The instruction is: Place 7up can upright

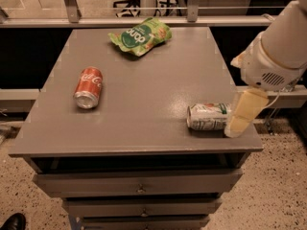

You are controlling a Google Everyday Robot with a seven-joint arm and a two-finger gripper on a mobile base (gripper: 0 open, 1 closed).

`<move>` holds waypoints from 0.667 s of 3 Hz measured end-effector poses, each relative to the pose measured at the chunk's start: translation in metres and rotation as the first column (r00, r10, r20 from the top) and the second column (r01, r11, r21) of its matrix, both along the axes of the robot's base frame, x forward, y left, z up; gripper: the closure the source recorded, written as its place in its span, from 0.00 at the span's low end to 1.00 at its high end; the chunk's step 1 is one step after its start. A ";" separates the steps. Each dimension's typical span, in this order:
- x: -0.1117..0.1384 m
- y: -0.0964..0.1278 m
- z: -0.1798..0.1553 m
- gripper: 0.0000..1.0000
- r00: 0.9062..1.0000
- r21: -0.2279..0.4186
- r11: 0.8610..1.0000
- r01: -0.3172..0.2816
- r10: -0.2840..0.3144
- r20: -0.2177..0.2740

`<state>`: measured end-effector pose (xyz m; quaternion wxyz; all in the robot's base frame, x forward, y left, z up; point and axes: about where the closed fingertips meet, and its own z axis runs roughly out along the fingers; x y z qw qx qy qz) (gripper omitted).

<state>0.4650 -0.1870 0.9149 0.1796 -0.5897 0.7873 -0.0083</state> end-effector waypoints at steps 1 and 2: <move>0.010 0.007 -0.027 0.00 0.999 0.019 1.000 0.016 -0.016 -0.031; 0.015 0.017 -0.049 0.00 0.998 0.041 0.999 0.027 -0.025 -0.064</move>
Offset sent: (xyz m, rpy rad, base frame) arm 0.0221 0.0285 -0.0746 0.0723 0.1036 -0.0431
